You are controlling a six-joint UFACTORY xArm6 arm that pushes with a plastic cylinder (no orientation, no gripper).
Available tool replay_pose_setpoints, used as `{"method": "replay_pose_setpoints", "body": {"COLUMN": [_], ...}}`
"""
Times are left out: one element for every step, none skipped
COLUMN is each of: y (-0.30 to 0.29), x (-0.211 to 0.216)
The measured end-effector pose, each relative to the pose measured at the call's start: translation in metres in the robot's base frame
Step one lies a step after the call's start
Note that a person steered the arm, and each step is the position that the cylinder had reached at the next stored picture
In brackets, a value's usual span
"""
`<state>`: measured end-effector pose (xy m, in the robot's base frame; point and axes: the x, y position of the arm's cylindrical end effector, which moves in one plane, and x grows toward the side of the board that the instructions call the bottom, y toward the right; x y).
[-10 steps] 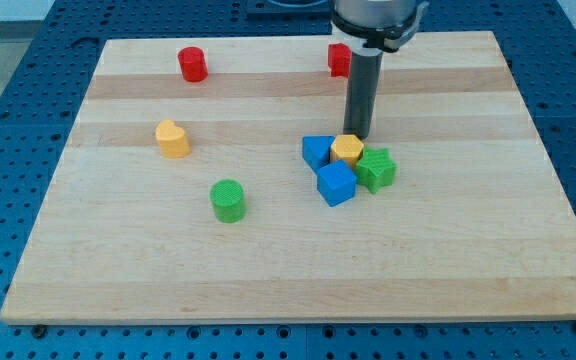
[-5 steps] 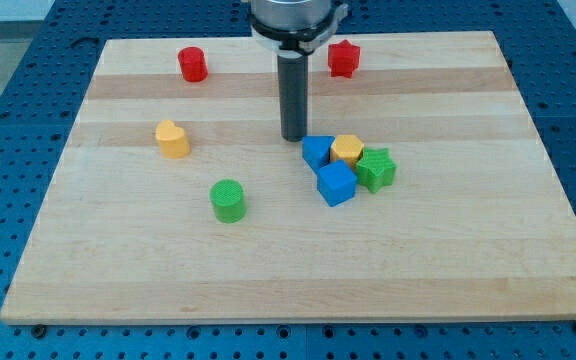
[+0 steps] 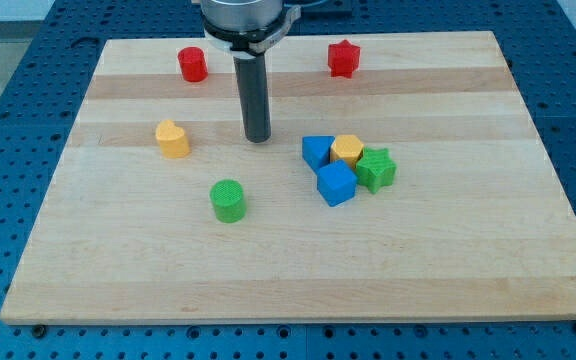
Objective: Move your arm towards yellow heart
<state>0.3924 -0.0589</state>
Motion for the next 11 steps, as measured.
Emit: {"method": "replay_pose_setpoints", "body": {"y": [-0.004, -0.006, -0.020, -0.029, -0.034, -0.040, -0.041, -0.049, -0.074, -0.096, -0.127], "x": [0.000, 0.000, 0.000, 0.000, 0.000, -0.004, -0.011, -0.012, -0.014, -0.014, -0.014]}}
